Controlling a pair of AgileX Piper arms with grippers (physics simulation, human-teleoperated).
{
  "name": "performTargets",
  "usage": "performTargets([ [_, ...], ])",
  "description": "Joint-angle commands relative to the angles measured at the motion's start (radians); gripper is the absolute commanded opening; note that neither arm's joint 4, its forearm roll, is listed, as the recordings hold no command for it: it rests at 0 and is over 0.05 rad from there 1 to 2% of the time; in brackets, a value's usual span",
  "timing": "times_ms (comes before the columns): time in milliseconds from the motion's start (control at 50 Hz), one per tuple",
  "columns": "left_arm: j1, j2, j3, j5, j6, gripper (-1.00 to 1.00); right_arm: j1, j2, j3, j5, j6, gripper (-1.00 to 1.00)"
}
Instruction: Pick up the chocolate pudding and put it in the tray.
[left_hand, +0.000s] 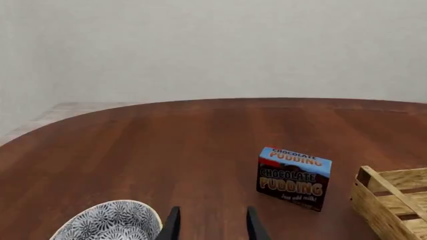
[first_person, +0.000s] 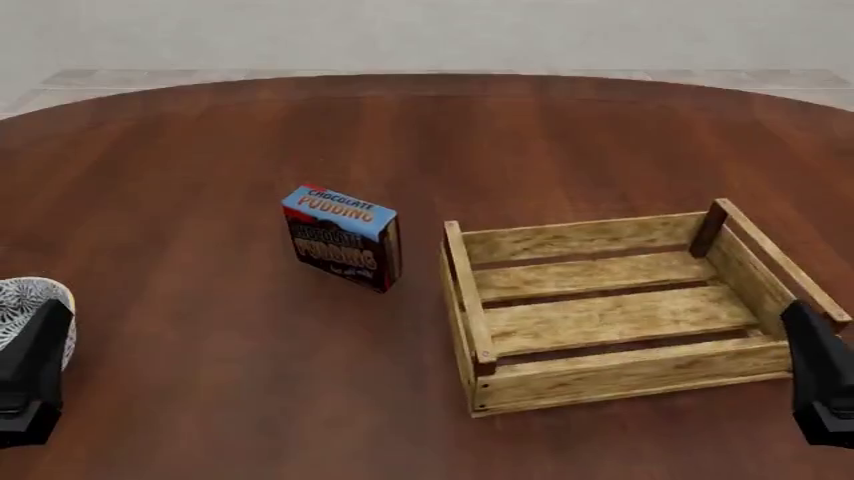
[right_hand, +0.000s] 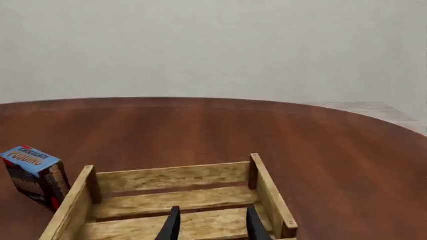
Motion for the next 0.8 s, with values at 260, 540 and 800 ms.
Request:
performTargets([
  [260,0.0,-0.002,0.001,0.006,0.008,1.0,0.017,0.001,-0.006,0.013,0.0,1.0],
  [540,0.005,-0.002,0.001,0.008,0.002,1.0,0.067,0.024,-0.045,0.0,-0.022,1.0],
  [800,-0.004,-0.002,0.001,0.01,0.003,1.0,0.101,0.118,-0.109,-0.05,-0.05,1.0],
])
